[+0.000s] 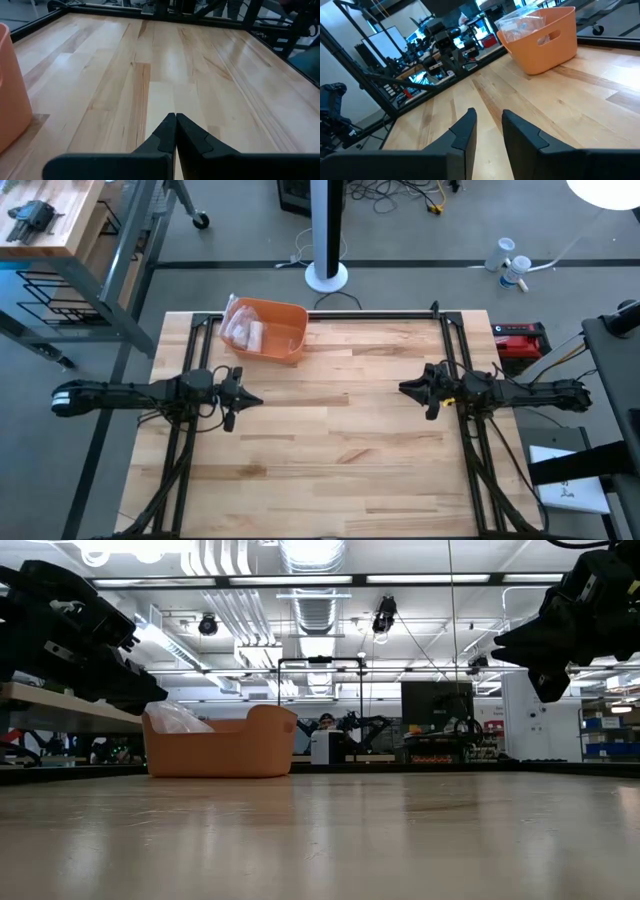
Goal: Roll bandage
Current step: Return to Home Position
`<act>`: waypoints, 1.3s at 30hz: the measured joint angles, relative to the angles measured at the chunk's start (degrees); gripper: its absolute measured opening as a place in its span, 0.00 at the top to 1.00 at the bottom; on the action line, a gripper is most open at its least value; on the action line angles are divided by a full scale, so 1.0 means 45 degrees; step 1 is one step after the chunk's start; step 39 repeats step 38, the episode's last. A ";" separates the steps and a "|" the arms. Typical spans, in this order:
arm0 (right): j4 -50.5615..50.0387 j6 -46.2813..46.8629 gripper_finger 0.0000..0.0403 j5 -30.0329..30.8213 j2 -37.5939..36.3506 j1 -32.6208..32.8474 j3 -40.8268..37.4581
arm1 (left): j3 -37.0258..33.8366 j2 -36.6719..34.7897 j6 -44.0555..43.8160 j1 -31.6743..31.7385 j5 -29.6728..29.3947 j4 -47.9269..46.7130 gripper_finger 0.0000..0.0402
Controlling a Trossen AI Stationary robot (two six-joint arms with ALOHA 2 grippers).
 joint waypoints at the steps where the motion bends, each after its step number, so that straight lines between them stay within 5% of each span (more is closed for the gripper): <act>1: 0.0000 0.0006 0.79 0.0003 0.0003 0.0003 0.0000 | 0.0000 0.0011 0.0000 0.0002 0.0000 0.0003 1.00; 17: -0.0003 -0.0004 0.88 0.0002 0.0000 0.0005 0.0044 | 0.0000 0.0129 0.0000 0.0000 0.0000 0.0035 1.00; 39: -0.0002 0.0004 0.79 0.0001 0.0003 0.0002 0.0058 | 0.0000 0.0129 0.0000 0.0000 0.0000 0.0026 1.00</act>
